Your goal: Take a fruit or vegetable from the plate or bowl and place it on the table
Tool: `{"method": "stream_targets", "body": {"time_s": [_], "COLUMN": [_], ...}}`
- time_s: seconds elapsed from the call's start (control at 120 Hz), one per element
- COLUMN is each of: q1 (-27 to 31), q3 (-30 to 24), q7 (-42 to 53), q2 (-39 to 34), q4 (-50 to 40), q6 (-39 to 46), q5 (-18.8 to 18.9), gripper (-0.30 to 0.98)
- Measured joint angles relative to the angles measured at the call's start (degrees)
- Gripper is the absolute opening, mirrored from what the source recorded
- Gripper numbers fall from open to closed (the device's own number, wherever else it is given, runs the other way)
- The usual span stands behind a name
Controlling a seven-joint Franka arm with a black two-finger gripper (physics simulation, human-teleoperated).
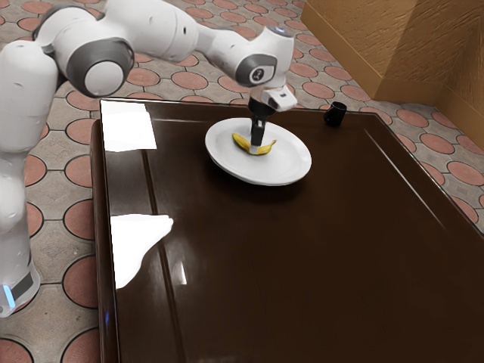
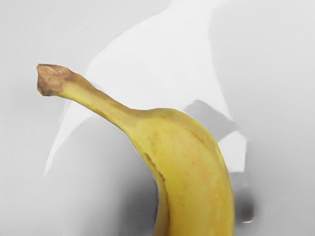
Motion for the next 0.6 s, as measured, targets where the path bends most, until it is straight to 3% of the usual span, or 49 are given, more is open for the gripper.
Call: {"method": "stream_targets", "body": {"time_s": [0.2, 0.517, 0.6], "q1": [-0.06, -0.11, -0.07], "q3": [0.0, -0.08, -0.09], "q7": [-0.64, -1.34, -1.56], "q2": [0.41, 0.93, 0.89], "q4": [0.02, 0.02, 0.09], "q6": [0.07, 0.71, 0.76], "q5": [0.2, 0.35, 0.26], "gripper": [0.58, 0.22, 0.18]}}
